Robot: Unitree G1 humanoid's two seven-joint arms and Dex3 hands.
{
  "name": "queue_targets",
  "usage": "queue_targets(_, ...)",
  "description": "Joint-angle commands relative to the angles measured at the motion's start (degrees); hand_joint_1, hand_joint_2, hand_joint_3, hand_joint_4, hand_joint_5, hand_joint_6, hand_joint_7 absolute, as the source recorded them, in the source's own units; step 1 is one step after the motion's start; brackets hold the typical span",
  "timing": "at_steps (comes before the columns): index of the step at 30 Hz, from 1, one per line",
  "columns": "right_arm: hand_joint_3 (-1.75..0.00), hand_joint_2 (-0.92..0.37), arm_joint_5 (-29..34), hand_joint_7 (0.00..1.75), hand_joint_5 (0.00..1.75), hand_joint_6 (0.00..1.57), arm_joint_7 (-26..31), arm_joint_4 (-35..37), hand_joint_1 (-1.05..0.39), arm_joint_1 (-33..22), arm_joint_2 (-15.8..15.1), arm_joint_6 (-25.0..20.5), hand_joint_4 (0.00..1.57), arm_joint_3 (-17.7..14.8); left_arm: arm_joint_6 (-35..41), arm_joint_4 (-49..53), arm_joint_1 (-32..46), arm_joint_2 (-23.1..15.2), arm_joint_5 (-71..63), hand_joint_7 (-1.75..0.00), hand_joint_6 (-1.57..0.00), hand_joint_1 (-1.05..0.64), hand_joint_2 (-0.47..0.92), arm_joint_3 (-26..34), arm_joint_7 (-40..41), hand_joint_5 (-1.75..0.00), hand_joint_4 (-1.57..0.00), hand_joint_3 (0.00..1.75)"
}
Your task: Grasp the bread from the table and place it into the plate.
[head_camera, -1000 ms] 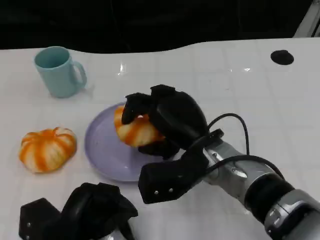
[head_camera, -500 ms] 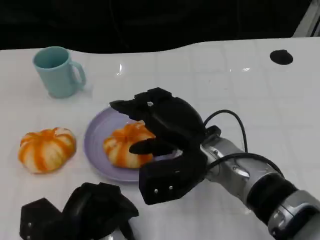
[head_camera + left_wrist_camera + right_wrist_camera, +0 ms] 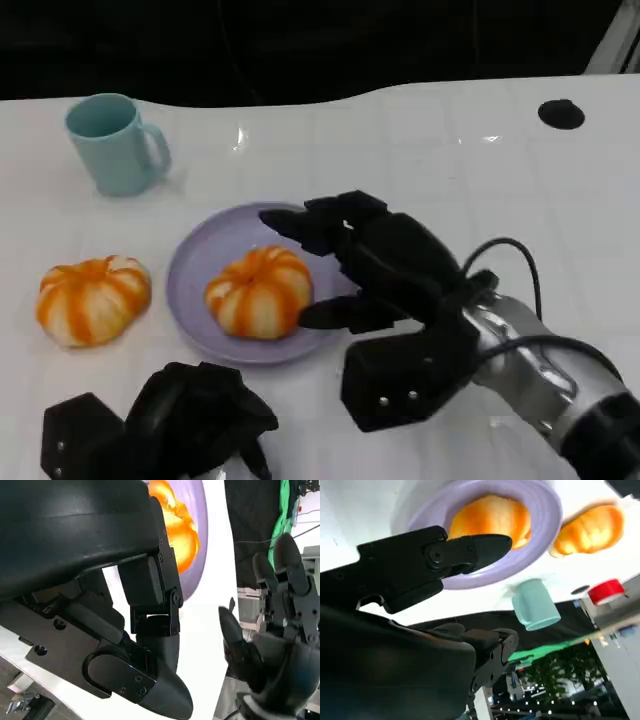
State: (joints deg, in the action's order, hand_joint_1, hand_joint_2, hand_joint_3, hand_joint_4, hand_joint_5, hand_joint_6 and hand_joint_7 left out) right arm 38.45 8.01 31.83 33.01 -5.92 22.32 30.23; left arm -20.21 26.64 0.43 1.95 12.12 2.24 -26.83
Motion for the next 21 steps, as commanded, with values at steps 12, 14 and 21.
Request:
queue_targets(12,-0.17,-0.92,-17.1,0.13,0.73,0.53,-5.2,-11.3,-0.45,-15.6,-4.9,11.1,0.33,-10.3,0.1,-0.7,0.5,-0.2,-0.1,-0.50,-1.57,-1.05,0.79,-0.1,0.8,-0.91,-1.50,0.00)
queue_targets(14,-0.17,-0.92,-19.0,0.17,0.77,0.61,-5.6,-11.2,-0.41,-17.1,-5.0,13.2,0.36,-11.4,0.0,-0.6,0.5,-0.1,-0.1,-0.50,-1.57,-1.05,0.79,-0.2,0.9,-0.91,-1.51,0.00)
queue_targets(21,-0.62,-0.67,-30.2,0.54,1.16,0.82,-10.9,-10.9,-0.28,-23.5,-4.2,17.7,0.65,-15.4,1.3,-1.5,0.6,0.2,-0.2,-0.51,-1.57,-1.05,0.78,-0.5,1.6,-0.91,-1.52,0.00)
